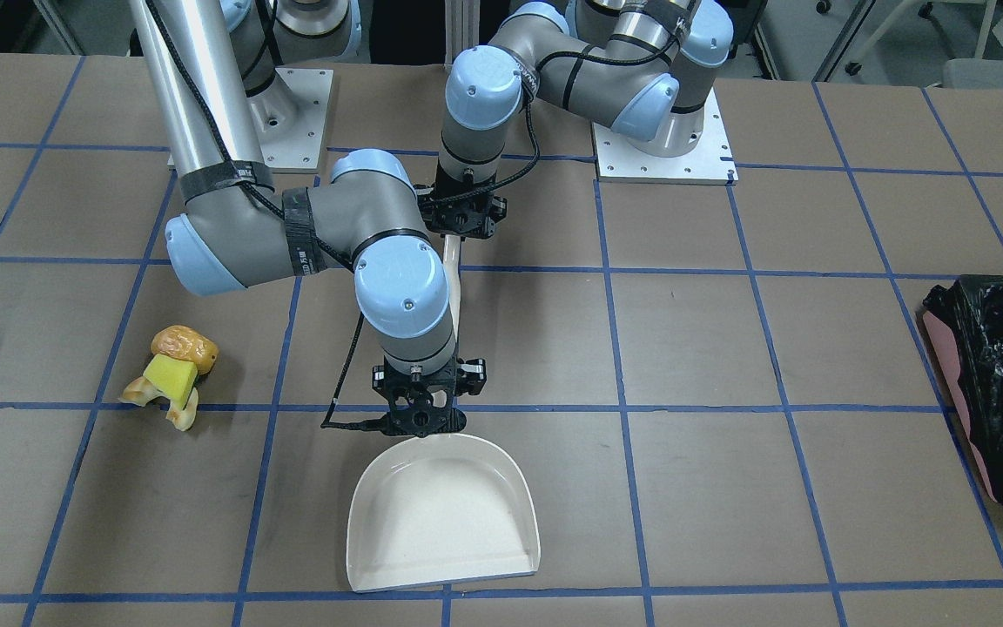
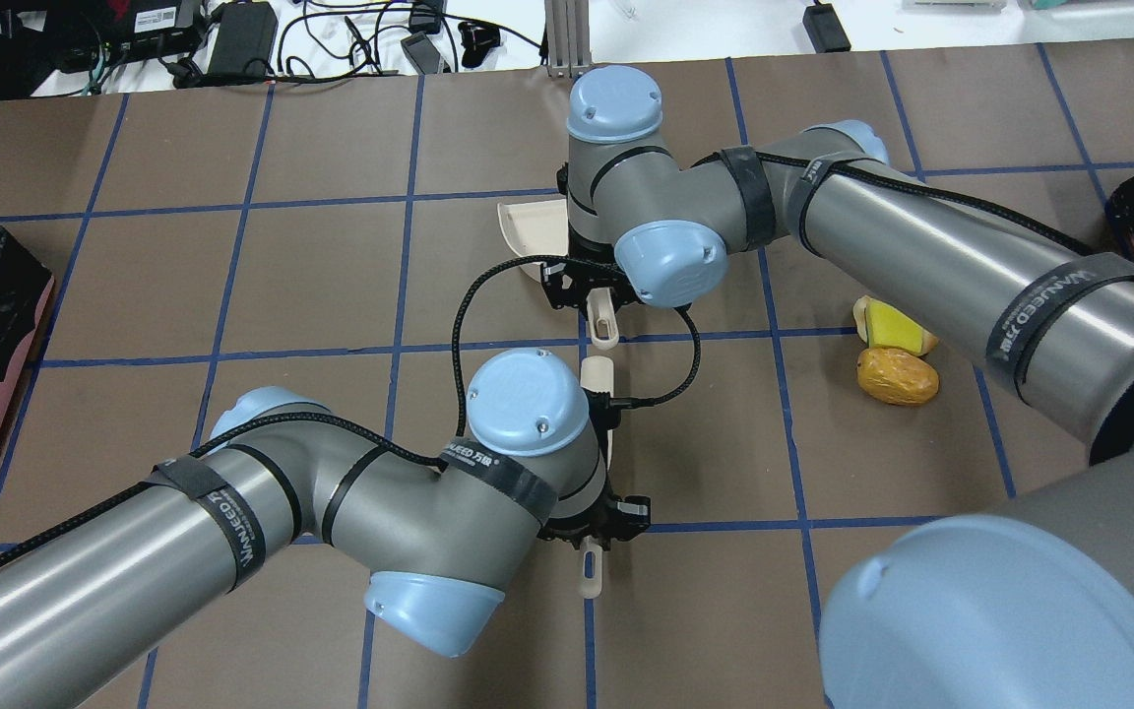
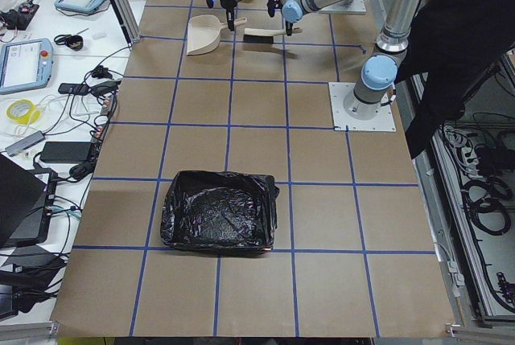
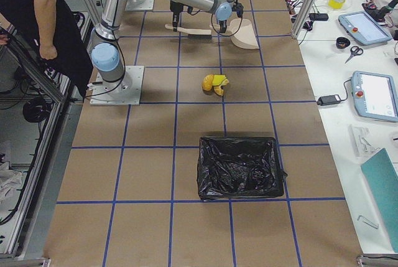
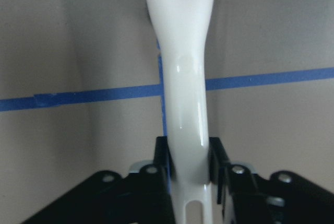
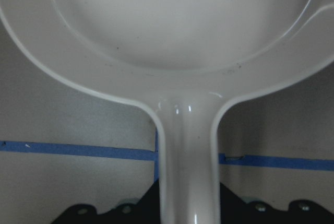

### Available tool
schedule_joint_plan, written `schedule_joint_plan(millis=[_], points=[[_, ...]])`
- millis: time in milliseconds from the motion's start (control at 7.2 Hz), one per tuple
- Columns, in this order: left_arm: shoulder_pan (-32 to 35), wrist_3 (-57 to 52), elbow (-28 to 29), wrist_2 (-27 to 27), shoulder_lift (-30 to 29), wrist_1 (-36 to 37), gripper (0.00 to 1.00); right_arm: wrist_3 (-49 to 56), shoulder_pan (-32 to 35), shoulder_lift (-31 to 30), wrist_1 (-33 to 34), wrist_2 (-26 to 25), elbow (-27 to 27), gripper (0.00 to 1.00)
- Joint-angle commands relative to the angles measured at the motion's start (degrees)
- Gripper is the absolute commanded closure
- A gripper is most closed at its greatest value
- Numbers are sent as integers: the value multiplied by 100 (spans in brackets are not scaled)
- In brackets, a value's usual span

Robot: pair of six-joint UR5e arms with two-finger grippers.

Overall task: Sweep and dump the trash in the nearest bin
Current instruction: 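Lift the brush with the left gripper while the right carries the dustpan beside the trash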

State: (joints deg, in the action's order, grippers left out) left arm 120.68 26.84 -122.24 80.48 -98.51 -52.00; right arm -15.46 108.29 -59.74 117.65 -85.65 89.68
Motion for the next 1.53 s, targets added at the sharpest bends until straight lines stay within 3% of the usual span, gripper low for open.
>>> schedule_joint_plan(millis=[0,139,278,417,556,695,1112,1390], points=[[0,32,25,72,111,-64,100,104,-45,-38,-145,5,-29,98],[-9,32,51,108,208,-369,100,157,-45,-81,-146,5,-21,99],[-18,32,199,108,253,-737,100,157,-45,-82,-155,5,-3,94],[-44,23,384,125,323,-1219,100,166,-45,-82,-155,5,32,65],[-105,-3,577,204,402,-1633,100,166,-45,-73,-146,5,41,28],[-141,-99,727,205,446,-1838,100,166,-45,-64,-146,5,41,22],[-430,-599,772,415,595,-2181,100,377,-45,-73,-146,22,49,22],[-694,-846,781,600,771,-2558,100,377,-54,-82,-198,40,6,38]])
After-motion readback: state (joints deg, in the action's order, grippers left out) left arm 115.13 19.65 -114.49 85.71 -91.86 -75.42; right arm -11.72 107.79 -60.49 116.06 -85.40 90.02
